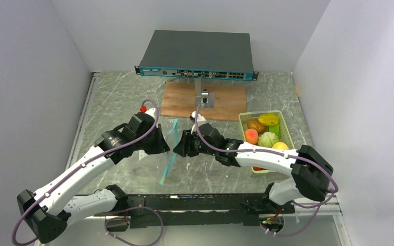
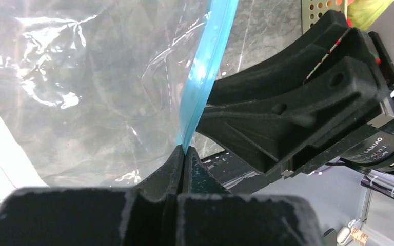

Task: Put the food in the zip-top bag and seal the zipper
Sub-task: Open the zipper of the food storage bag at the center of the board.

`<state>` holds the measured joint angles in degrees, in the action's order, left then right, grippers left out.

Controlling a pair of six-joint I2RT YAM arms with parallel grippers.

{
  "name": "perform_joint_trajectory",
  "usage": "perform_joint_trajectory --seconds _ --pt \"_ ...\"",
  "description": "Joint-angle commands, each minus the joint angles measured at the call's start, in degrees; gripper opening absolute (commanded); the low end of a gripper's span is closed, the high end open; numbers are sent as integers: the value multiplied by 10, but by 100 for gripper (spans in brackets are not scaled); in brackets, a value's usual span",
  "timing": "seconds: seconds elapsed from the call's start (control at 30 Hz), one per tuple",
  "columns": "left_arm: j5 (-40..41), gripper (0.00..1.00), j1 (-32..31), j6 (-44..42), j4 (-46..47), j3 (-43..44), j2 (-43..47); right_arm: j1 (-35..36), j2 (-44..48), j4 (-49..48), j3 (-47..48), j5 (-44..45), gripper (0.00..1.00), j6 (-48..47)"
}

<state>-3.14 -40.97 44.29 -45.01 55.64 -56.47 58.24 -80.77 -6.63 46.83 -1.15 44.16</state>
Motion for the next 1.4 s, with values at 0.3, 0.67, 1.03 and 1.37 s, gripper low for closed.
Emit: perform_joint_trajectory --seconds 0.3,0.67,1.03,1.37 --pt "131 13 -9 -30 -111 65 12 18 -13 -53 58 -55 0 21" --pt "129 38 -35 -41 -79 74 3 35 -18 -14 94 -27 0 28" --pt "193 32 -52 -58 -139 121 -39 37 -17 27 111 -15 0 35" --pt "306 26 -115 -34 -246 200 -132 39 -13 64 131 11 0 64"
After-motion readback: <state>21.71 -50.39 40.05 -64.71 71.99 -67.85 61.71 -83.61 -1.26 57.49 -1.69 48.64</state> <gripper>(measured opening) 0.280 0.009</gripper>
